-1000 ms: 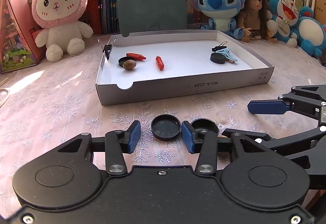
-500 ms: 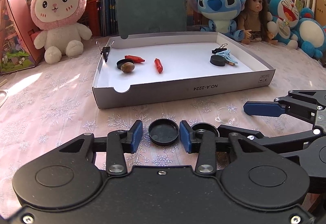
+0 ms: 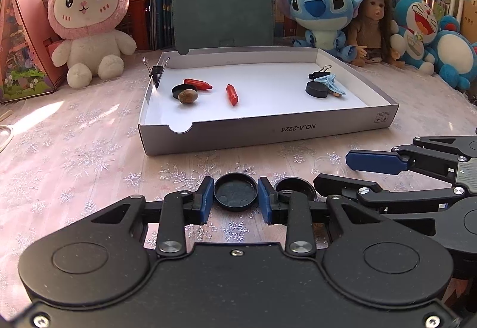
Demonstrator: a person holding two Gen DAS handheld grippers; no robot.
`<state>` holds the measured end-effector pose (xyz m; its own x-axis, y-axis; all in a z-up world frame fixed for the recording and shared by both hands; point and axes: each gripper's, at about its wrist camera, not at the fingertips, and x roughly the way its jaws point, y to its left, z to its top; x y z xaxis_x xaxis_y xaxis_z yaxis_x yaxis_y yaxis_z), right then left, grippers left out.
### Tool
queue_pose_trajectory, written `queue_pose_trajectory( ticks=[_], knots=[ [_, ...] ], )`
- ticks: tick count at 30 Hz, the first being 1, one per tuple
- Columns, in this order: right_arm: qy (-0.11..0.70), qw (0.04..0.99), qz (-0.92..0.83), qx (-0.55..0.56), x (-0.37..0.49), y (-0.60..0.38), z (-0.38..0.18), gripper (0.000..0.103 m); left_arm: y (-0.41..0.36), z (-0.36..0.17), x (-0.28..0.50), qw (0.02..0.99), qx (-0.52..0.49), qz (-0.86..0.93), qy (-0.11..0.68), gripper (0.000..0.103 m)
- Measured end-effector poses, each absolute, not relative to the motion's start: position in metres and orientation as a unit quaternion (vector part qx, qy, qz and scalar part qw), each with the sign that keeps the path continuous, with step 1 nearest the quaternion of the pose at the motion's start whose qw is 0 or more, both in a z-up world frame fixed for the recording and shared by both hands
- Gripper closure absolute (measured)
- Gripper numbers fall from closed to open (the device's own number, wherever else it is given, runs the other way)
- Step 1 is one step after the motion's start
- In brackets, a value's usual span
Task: Organize rigid objects
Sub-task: 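Grasp a black lid with the left tool while the right tool grasps the clear plastic dome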
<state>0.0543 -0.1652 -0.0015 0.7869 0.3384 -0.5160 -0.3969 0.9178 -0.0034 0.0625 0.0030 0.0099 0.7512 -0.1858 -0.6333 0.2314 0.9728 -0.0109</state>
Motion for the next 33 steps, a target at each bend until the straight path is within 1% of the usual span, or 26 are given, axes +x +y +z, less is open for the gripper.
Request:
queue_pose_trajectory(
  ticks=[13,17,20,33],
  knots=[
    [0.267,0.941,0.202,-0.043,0.058,-0.161,0.000,0.058,0.007,0.011,0.064,0.936,0.028,-0.100,0.336,0.073],
    [0.266,0.941,0.201,-0.050,0.059,-0.158,0.001,0.060,0.008,0.012,0.064,0.936,0.027,-0.100,0.336,0.073],
    [0.269,0.941,0.198,-0.052,0.059,-0.157,0.000,0.064,0.008,0.012,0.064,0.936,0.028,-0.100,0.336,0.073],
    [0.264,0.945,0.185,-0.056,0.058,-0.158,0.005,0.065,0.009,0.021,0.065,0.938,0.025,-0.103,0.331,0.073]
  ],
)
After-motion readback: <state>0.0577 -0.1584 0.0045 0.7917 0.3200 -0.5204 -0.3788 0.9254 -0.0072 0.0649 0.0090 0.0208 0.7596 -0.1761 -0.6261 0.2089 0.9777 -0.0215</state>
